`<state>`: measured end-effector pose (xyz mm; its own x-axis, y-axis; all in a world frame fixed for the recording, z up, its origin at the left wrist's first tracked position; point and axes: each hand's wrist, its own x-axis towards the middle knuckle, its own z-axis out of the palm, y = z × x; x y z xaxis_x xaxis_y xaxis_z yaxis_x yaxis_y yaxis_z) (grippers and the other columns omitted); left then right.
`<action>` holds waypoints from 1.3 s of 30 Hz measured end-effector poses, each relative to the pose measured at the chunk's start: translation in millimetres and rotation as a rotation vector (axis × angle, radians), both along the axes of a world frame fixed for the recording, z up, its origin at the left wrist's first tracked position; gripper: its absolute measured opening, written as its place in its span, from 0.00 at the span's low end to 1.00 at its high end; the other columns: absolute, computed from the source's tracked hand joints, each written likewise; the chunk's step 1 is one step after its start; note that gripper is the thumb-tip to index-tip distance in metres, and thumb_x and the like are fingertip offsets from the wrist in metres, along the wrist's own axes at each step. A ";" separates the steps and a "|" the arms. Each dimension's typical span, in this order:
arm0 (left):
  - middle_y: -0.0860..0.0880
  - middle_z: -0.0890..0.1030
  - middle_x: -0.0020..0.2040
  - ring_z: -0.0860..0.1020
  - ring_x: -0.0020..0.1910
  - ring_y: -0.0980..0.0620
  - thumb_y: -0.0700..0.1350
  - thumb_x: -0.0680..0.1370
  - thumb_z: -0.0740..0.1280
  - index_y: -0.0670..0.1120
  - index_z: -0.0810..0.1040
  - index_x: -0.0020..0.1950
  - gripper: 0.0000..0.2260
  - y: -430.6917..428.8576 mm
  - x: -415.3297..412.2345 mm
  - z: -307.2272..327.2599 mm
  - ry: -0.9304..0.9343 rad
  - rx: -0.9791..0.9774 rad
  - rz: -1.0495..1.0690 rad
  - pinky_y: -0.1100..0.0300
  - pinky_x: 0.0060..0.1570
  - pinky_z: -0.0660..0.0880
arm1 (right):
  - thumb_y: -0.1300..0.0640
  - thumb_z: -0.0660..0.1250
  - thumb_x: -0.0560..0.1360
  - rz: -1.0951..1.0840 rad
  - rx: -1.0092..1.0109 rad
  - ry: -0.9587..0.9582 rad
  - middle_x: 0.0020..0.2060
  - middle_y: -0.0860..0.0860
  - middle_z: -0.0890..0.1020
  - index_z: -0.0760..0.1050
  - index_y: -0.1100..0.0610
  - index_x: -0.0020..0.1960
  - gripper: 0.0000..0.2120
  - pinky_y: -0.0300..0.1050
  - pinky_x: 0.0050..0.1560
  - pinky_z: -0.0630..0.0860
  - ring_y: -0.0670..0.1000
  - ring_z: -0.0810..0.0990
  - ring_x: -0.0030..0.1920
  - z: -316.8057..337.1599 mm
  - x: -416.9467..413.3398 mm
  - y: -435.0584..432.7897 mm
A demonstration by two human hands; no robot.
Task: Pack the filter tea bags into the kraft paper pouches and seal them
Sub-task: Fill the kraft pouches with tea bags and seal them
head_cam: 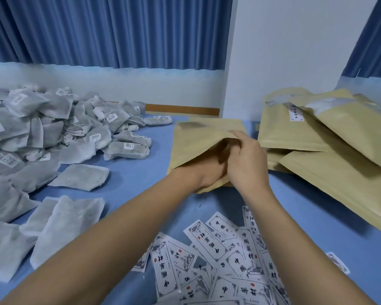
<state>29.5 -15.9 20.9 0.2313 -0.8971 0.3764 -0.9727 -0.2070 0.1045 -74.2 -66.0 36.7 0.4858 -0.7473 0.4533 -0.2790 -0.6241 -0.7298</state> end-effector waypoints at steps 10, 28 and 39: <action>0.49 0.83 0.52 0.80 0.50 0.50 0.40 0.78 0.64 0.43 0.81 0.56 0.09 112.4 -58.5 -36.9 0.180 -0.212 -0.236 0.53 0.53 0.78 | 0.66 0.58 0.77 -0.205 -0.269 0.301 0.28 0.52 0.68 0.76 0.53 0.60 0.17 0.48 0.33 0.67 0.61 0.70 0.36 -11.8 -1.3 3.9; 0.47 0.78 0.29 0.72 0.21 0.51 0.44 0.83 0.65 0.44 0.75 0.45 0.08 97.7 -36.1 -15.0 1.299 -0.270 0.112 0.65 0.20 0.62 | 0.67 0.59 0.77 -0.146 -0.363 0.365 0.41 0.61 0.82 0.76 0.54 0.59 0.16 0.50 0.37 0.73 0.64 0.77 0.42 -11.8 -6.3 0.1; 0.41 0.85 0.54 0.82 0.51 0.44 0.32 0.76 0.64 0.41 0.81 0.54 0.12 10.1 -23.2 2.4 1.719 -0.730 0.336 0.53 0.54 0.80 | 0.69 0.58 0.73 -0.093 -0.365 0.401 0.41 0.61 0.81 0.76 0.56 0.58 0.17 0.49 0.36 0.69 0.61 0.71 0.40 -13.6 -2.8 2.4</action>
